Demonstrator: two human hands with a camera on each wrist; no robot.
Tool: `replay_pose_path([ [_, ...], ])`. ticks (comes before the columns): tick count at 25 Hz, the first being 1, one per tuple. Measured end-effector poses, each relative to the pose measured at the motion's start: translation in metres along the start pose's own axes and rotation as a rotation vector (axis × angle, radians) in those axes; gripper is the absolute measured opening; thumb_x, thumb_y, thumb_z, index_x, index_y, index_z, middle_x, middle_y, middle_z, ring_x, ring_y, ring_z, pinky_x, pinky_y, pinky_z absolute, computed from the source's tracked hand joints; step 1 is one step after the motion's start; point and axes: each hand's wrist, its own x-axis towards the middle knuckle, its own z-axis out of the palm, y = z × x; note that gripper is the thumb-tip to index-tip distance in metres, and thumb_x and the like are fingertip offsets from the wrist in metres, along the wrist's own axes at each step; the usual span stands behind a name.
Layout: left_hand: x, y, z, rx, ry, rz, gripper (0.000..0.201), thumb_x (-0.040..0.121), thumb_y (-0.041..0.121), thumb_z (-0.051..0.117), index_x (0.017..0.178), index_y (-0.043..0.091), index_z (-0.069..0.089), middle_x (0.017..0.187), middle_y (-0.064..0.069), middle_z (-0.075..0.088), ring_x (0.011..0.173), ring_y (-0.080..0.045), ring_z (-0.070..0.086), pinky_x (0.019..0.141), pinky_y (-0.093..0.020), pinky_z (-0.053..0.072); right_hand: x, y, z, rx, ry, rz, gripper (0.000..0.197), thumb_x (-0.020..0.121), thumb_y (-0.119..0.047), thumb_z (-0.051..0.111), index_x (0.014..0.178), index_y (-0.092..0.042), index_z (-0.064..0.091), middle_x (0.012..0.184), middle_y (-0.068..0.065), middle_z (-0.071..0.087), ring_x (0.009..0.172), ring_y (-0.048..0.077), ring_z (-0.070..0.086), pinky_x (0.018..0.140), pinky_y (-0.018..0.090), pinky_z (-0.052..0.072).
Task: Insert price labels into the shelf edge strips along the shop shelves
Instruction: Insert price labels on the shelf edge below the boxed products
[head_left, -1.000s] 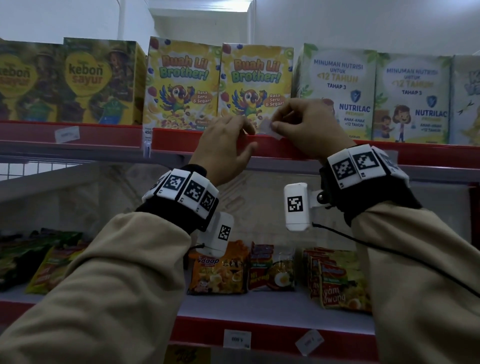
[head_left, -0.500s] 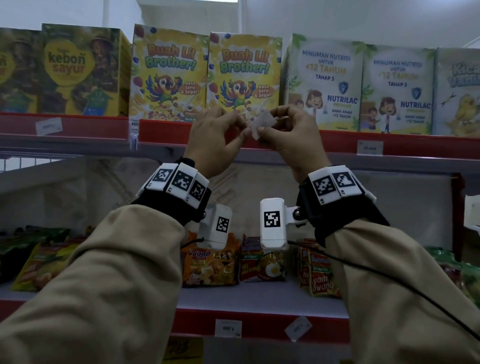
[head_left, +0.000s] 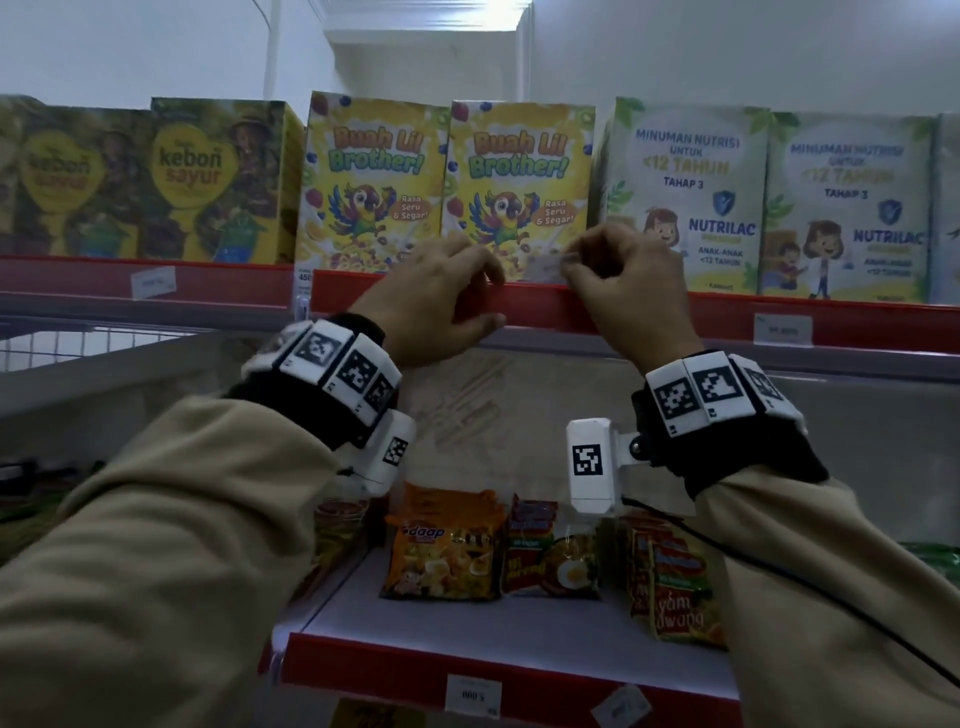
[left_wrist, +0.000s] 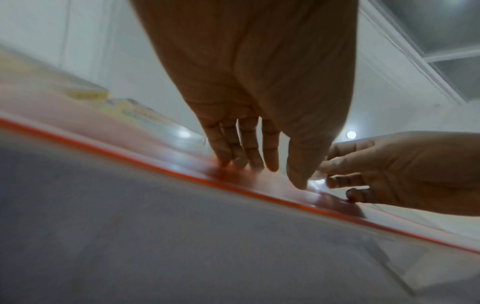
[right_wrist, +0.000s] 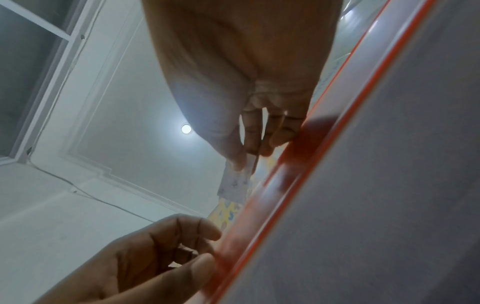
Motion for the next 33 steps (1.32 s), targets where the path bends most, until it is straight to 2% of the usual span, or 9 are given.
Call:
replay_pose_path([
  [3, -0.009, -0.028, -0.024, 0.103, -0.080, -0.058, 0.039, 0.083, 0.037, 0.068, 0.113, 0.015, 0.056, 0.110, -0.005, 0.052, 0.099, -0.022, 0.050, 0.083, -0.035, 0.045, -0.005, -0.005, 0.014, 0.035, 0.065, -0.025, 0.004, 0.086, -0.015, 0.063, 0.085, -0.015, 0.067, 0.079, -0.003, 0.065, 0.071, 0.008, 0.059, 0.067, 0.019, 0.048],
  [7, -0.031, -0.051, -0.031, 0.054, 0.011, -0.153, 0.033, 0.083, 0.032, 0.070, 0.106, 0.012, 0.057, 0.107, -0.007, 0.053, 0.100, -0.023, 0.049, 0.085, -0.035, 0.043, 0.002, -0.016, 0.037, 0.120, 0.133, 0.018, 0.003, 0.087, -0.013, 0.063, 0.087, -0.013, 0.066, 0.078, -0.005, 0.064, 0.069, 0.002, 0.058, 0.068, 0.009, 0.047],
  [13, -0.028, -0.055, -0.018, -0.023, 0.171, -0.155, 0.023, 0.086, 0.027, 0.068, 0.098, 0.010, 0.058, 0.099, -0.007, 0.055, 0.093, -0.022, 0.050, 0.080, -0.029, 0.041, 0.017, -0.041, 0.075, 0.082, -0.035, -0.016, 0.003, 0.086, -0.015, 0.065, 0.090, -0.015, 0.065, 0.084, 0.000, 0.067, 0.082, 0.015, 0.065, 0.077, 0.030, 0.054],
  [16, -0.032, -0.059, -0.019, -0.185, 0.208, -0.154, 0.030, 0.085, 0.025, 0.069, 0.106, 0.012, 0.052, 0.086, -0.002, 0.059, 0.082, -0.019, 0.056, 0.074, -0.033, 0.047, 0.018, -0.042, 0.079, 0.038, -0.138, -0.036, 0.007, 0.086, -0.019, 0.067, 0.091, -0.015, 0.067, 0.084, 0.001, 0.068, 0.080, 0.013, 0.064, 0.074, 0.025, 0.051],
  [20, -0.033, -0.058, -0.021, -0.221, 0.206, -0.116, 0.038, 0.090, 0.027, 0.062, 0.121, 0.012, 0.049, 0.073, 0.007, 0.052, 0.073, -0.011, 0.051, 0.069, -0.026, 0.041, 0.016, -0.043, 0.070, -0.008, -0.213, -0.111, 0.008, 0.087, -0.013, 0.065, 0.095, -0.015, 0.067, 0.086, -0.002, 0.065, 0.079, 0.009, 0.059, 0.071, 0.009, 0.043],
  [22, -0.031, -0.061, -0.021, -0.181, 0.191, -0.103, 0.030, 0.091, 0.027, 0.059, 0.118, 0.013, 0.054, 0.077, 0.005, 0.052, 0.079, -0.012, 0.048, 0.076, -0.029, 0.041, 0.015, -0.047, 0.068, -0.028, -0.257, -0.122, 0.009, 0.087, -0.012, 0.065, 0.095, -0.014, 0.067, 0.084, -0.005, 0.063, 0.078, 0.008, 0.058, 0.067, 0.005, 0.040],
  [26, -0.028, -0.064, -0.019, -0.149, 0.178, -0.115, 0.019, 0.093, 0.026, 0.056, 0.104, 0.012, 0.062, 0.097, -0.008, 0.054, 0.090, -0.020, 0.050, 0.079, -0.032, 0.042, 0.015, -0.055, 0.065, -0.135, -0.330, -0.090, 0.010, 0.087, -0.016, 0.064, 0.095, -0.015, 0.069, 0.082, -0.003, 0.065, 0.076, 0.010, 0.060, 0.067, 0.015, 0.043],
  [29, -0.027, -0.063, -0.019, -0.117, 0.157, -0.128, 0.020, 0.093, 0.025, 0.055, 0.103, 0.010, 0.063, 0.098, -0.007, 0.051, 0.091, -0.020, 0.047, 0.077, -0.030, 0.040, 0.020, -0.059, 0.060, -0.172, -0.420, -0.044, 0.012, 0.085, -0.020, 0.068, 0.096, -0.018, 0.068, 0.074, -0.011, 0.061, 0.068, -0.001, 0.056, 0.058, 0.005, 0.038],
  [33, -0.027, -0.063, -0.021, -0.089, 0.134, -0.139, 0.023, 0.094, 0.027, 0.054, 0.105, 0.010, 0.064, 0.099, -0.008, 0.050, 0.093, -0.022, 0.048, 0.077, -0.030, 0.038, 0.022, -0.065, 0.061, -0.299, -0.487, -0.048, 0.011, 0.084, -0.022, 0.069, 0.095, -0.019, 0.067, 0.077, -0.007, 0.057, 0.069, 0.007, 0.050, 0.065, 0.021, 0.038],
])
